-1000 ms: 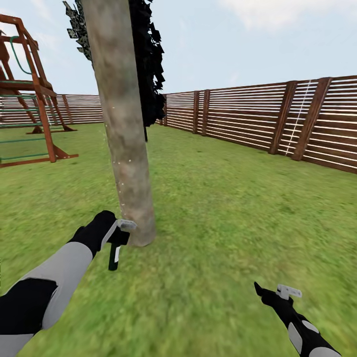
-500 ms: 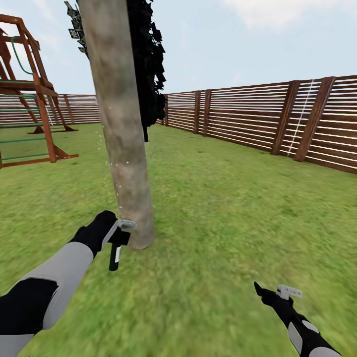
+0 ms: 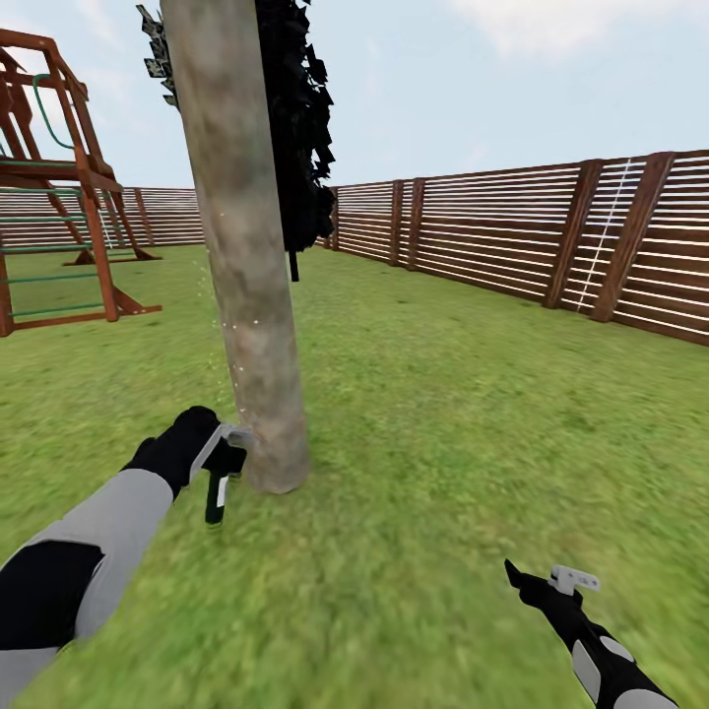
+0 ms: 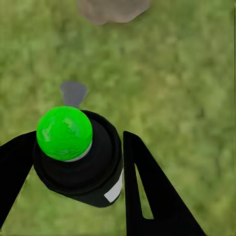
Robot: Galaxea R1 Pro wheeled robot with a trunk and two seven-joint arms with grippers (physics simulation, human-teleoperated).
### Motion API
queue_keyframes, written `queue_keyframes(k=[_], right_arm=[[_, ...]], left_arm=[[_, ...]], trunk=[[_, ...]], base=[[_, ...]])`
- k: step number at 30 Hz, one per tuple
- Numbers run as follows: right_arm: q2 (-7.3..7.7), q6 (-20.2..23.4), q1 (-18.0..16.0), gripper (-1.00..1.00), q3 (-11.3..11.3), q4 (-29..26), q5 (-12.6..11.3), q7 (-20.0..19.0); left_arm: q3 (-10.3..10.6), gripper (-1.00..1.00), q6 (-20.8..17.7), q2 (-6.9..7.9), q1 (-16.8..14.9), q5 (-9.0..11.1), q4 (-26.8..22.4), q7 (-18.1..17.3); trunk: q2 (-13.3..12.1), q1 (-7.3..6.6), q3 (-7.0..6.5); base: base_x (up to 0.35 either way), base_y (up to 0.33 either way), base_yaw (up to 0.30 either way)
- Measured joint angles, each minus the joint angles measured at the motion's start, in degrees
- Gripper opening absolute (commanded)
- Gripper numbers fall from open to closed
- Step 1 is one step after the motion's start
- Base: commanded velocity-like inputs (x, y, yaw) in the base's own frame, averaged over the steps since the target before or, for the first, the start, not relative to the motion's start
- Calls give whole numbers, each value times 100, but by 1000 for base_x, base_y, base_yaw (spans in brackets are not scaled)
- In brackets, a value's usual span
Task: In the garden, pick up the pesticide atomizer on the floor and spray pesticide onto both trees until each tree trunk is fully covered.
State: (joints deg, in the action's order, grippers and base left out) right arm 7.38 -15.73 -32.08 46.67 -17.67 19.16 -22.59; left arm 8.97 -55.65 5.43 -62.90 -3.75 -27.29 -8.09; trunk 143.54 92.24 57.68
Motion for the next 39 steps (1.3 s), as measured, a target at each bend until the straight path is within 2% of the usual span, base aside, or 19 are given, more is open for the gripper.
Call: queue_keyframes(k=[4, 8, 9, 13, 16, 26, 29, 37, 39], right_arm=[[0, -1, 0, 100, 0, 0, 0, -1], [0, 0, 0, 100, 0, 0, 0, 0], [0, 0, 0, 100, 0, 0, 0, 0], [0, 0, 0, 100, 0, 0, 0, 0], [0, 0, 0, 100, 0, 0, 0, 0], [0, 0, 0, 100, 0, 0, 0, 0], [0, 0, 0, 100, 0, 0, 1, 0], [0, 0, 0, 100, 0, 0, 0, 0], [0, 0, 0, 100, 0, 0, 0, -1]], left_arm=[[5, -100, -46, -46, -601, 31, 3, 0], [7, -100, -66, -106, -1020, 25, 5, 0], [7, -100, -71, -111, -1252, 30, 10, 0], [7, -100, -112, -113, -1630, 23, 12, 0], [15, -100, -130, -105, -2180, 24, 37, 0], [16, -100, -139, -101, -3204, 25, 53, 0], [16, -100, -139, -102, -3629, 28, 68, 0], [15, -100, -139, -111, -4696, 28, 630, 0], [15, -100, -139, -112, -4829, 32, 687, 0]], trunk=[[0, 0, 0], [0, 0, 0], [0, 0, 0], [0, 0, 0], [0, 0, -1], [0, 0, 0], [0, 0, -1], [1, -1, 0], [0, 0, 0]], base=[[0, 0, 0], [0, 0, 0], [0, 0, 0], [0, 0, 0], [0, 0, 0], [0, 0, 0], [0, 0, 0], [0, 0, 0], [0, 0, 0]])
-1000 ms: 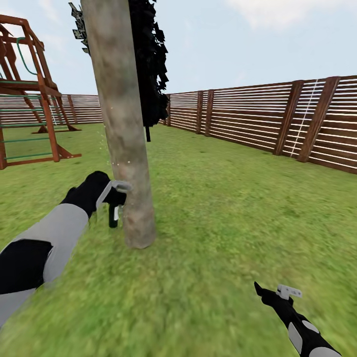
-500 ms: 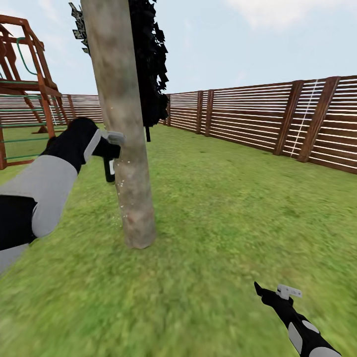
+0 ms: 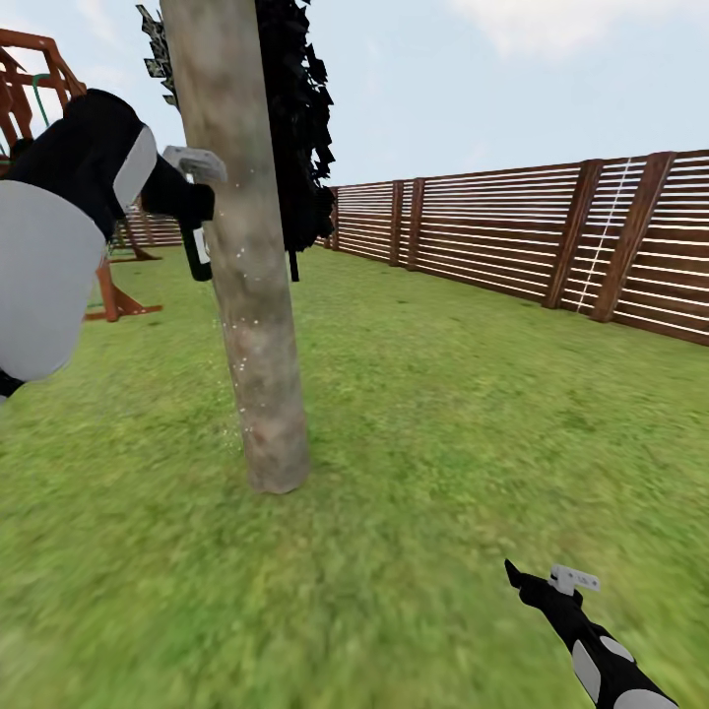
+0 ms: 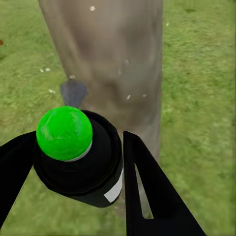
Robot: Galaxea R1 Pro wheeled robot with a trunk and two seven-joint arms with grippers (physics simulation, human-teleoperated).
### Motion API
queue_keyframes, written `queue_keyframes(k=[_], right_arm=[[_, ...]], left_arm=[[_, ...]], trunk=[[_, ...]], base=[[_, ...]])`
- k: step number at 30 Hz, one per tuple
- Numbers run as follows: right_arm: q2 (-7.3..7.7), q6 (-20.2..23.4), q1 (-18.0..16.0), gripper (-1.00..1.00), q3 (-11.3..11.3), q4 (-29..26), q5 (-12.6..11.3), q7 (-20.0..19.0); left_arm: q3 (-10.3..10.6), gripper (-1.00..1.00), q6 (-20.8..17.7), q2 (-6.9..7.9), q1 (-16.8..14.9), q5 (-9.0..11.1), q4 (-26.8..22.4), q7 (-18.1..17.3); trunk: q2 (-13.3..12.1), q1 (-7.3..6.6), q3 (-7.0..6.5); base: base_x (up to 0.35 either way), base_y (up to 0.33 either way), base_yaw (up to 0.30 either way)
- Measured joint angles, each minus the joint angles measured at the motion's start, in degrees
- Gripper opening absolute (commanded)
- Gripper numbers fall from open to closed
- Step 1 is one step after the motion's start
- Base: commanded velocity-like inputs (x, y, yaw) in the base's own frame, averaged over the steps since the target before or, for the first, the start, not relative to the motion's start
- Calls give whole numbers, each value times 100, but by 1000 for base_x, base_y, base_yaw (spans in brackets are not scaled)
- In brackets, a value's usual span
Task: In the garden, pick up the pesticide atomizer on the floor and spray pesticide onto both trees until each tree trunk is fully covered.
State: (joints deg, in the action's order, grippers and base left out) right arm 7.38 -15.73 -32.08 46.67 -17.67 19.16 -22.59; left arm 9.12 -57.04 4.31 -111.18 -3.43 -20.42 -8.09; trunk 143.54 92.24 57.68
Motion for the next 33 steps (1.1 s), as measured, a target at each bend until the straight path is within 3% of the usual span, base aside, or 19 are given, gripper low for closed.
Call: queue_keyframes(k=[9, 14, 26, 29, 31, 33], right_arm=[[0, 0, 0, 100, 0, 0, 0, -2], [0, 0, 0, 100, 0, 0, 0, 0], [0, 0, 0, 100, 0, 0, 1, -3], [0, 0, 0, 100, 0, 0, 1, 0], [0, 0, 0, 100, 0, 0, 1, 1], [2, 0, 0, 100, 0, 0, 0, -2]], left_arm=[[31, -100, 34, 16, -5, -8, 1444, -9], [29, -100, 82, 115, 97, -8, 1830, -29], [21, -100, 452, 123, 1753, -9, 1940, -35], [22, -100, 743, 123, 2158, -6, 1939, -35], [15, -100, 933, 124, 2617, 1, 1940, -34], [24, -100, 1094, 123, 2787, -4, 1938, -30]], trunk=[[-1, 1, -2], [-1, 1, -1], [-2, 2, -1], [-1, 2, -1], [-2, 2, -1], [-1, 1, -2]], base=[[0, 0, -87], [0, 0, -1], [0, 0, 0], [0, 0, 0], [0, 0, 0], [0, 0, 0]])
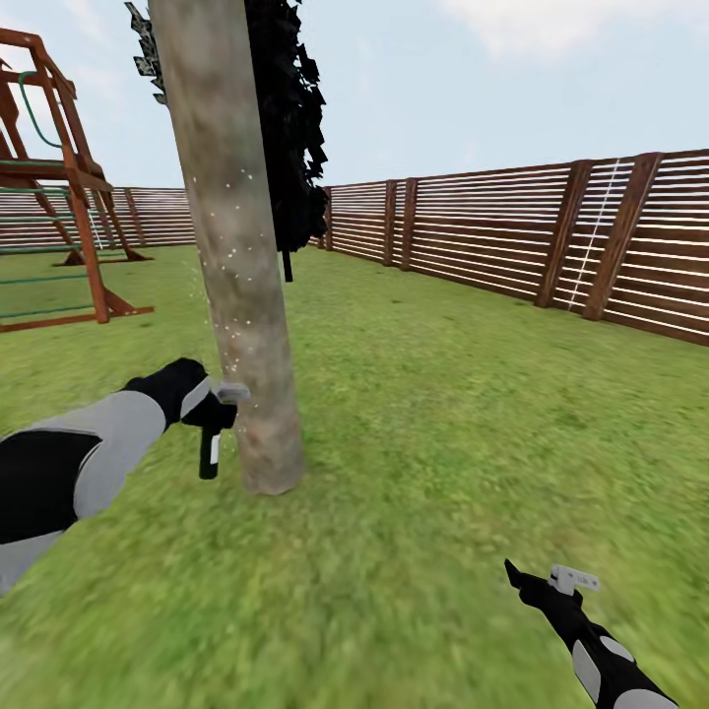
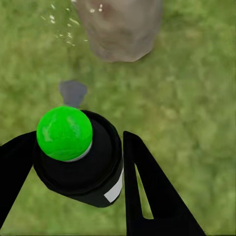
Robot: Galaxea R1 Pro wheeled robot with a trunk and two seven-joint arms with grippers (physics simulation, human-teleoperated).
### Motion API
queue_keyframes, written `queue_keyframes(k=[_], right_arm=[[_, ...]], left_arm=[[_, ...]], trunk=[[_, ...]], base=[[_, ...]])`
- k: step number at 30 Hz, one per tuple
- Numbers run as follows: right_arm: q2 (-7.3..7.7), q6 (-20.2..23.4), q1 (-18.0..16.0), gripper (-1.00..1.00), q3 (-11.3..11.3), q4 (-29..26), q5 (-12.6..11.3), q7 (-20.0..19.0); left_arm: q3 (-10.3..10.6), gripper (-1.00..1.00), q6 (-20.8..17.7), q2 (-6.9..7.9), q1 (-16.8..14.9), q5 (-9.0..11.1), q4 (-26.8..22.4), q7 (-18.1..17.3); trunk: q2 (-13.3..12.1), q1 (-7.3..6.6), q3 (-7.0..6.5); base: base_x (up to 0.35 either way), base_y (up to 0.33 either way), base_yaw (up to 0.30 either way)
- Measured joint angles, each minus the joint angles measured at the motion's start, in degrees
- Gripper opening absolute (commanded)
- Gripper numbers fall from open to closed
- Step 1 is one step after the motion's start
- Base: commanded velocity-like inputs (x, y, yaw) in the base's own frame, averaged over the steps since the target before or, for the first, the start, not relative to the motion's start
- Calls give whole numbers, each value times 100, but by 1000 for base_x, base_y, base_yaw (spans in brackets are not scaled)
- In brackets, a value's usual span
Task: In the garden, pick up the pesticide atomizer on the floor and spray pesticide onto both trees until each tree trunk is fully covered.
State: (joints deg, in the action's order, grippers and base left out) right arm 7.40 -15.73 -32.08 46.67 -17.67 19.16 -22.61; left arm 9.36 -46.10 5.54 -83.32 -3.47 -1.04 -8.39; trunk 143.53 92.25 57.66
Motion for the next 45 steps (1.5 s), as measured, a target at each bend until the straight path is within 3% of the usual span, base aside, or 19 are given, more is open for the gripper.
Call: queue_keyframes(k=[6, 8, 11, 14, 16, 25, 27, 29, 33, 37, 45], right_arm=[[-1, 0, 0, 100, 0, 0, 0, 0], [0, 0, 0, 100, 0, 0, 0, 1], [-1, 0, 0, 100, 0, 0, 0, -3], [4, -6, 0, 100, -5, 2, 13, -13], [7, -6, 0, 100, -8, 7, 16, -10], [7, -7, 0, 100, -9, 17, 18, -7], [7, -5, 0, 100, -9, 18, 18, -6], [7, -3, 0, 100, -9, 13, 18, -7], [7, -7, 0, 100, -9, 10, 12, -7], [0, -7, 0, 100, -9, 9, 16, -7], [-4, -1, 0, 100, -1, 0, 9, -7]], left_arm=[[0, -100, 573, -44, 1000, 16, 2, -1], [-27, -100, 715, -135, 1434, 37, 3, -8], [-28, -100, 741, -308, 1621, 40, -5, -35], [-33, -100, 737, -609, 1650, 49, -11, -42], [-13, -100, 786, -651, 1650, 27, -228, -20], [-185, -100, 1177, -637, 1675, 54, -822, 13], [-192, -100, 1227, -620, 1909, 56, -831, 13], [-187, -100, 1641, -533, 2142, 48, -835, 18], [-196, -100, 1917, -444, 2592, 364, -835, 21], [-198, -100, 2016, -343, 2633, 428, -840, 19], [-302, -100, 2096, -326, 2637, 443, -845, 16]], trunk=[[0, 0, 1], [0, 1, 1], [0, 0, 0], [1, -1, -1], [1, -1, -1], [0, 0, -1], [0, 0, 0], [0, 0, 0], [0, 0, 0], [1, -1, -1], [1, -1, 9]], base=[[0, 0, 0], [0, 0, 0], [0, 0, 0], [0, 0, 0], [0, 0, 0], [0, 0, 0], [0, 0, 0], [0, 0, 0], [0, 0, 0], [0, 0, 1], [141, -182, 80]])
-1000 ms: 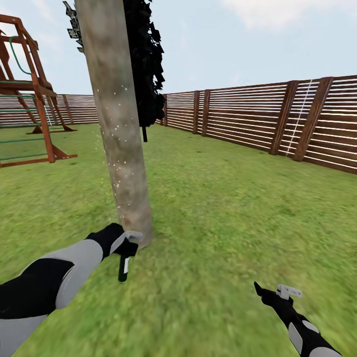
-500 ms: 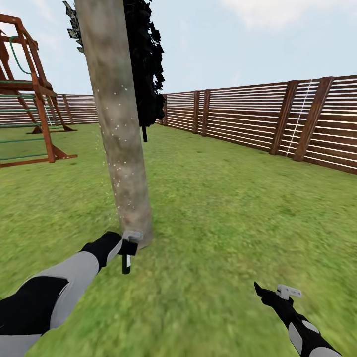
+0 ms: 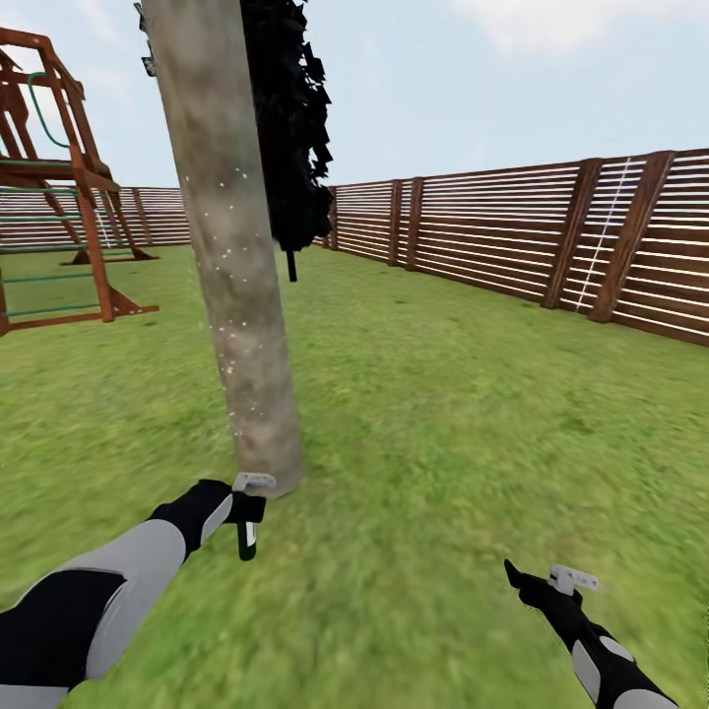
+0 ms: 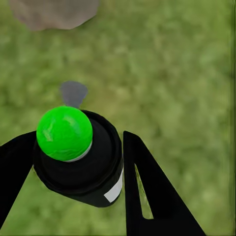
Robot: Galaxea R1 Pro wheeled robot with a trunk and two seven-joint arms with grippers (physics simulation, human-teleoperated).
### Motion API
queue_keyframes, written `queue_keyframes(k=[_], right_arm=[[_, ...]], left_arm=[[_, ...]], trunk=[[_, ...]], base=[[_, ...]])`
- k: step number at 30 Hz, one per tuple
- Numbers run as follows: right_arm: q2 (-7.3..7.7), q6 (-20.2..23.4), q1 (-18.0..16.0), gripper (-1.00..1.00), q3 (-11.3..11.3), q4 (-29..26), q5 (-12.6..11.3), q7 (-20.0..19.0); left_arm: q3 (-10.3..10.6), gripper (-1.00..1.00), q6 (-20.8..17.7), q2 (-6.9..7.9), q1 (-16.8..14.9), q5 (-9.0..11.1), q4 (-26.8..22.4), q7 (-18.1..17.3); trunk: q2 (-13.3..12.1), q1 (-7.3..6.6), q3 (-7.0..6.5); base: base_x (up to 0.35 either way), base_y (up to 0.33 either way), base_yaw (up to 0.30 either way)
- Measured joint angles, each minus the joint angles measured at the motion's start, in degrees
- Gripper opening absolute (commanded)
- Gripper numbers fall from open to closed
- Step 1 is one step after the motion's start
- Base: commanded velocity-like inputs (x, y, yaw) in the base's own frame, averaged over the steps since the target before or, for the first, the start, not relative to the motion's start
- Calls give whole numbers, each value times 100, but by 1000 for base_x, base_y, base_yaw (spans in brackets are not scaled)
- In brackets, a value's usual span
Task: In the garden, pick up the pesticide atomizer on the floor and spray pesticide onto both trees until each tree trunk is fully covered.
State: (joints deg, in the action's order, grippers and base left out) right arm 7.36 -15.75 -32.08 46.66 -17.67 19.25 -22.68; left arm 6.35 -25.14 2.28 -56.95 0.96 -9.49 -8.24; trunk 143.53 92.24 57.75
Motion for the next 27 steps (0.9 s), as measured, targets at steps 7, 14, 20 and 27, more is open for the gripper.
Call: queue_keyframes(k=[7, 14, 20, 27], right_arm=[[-5, -3, 0, 100, -3, 0, 0, 1], [-3, -4, 0, 100, -5, 0, 0, 3], [-7, -7, 0, 100, -6, 0, 0, 9], [-7, -4, 0, 100, -7, 0, 0, 9]], left_arm=[[-17, -100, -8, -15, 0, 0, 4, 6], [-23, -100, -9, -9, 0, 0, 6, 5], [-20, -100, -9, -9, 0, 2, 8, 5], [-19, -100, -9, -9, 0, 0, 8, 6]], trunk=[[0, 0, 0], [0, 0, 0], [0, 0, 0], [0, 0, 0]], base=[[32, -287, 220], [-34, -309, 154], [0, -39, 219], [47, -42, 216]])
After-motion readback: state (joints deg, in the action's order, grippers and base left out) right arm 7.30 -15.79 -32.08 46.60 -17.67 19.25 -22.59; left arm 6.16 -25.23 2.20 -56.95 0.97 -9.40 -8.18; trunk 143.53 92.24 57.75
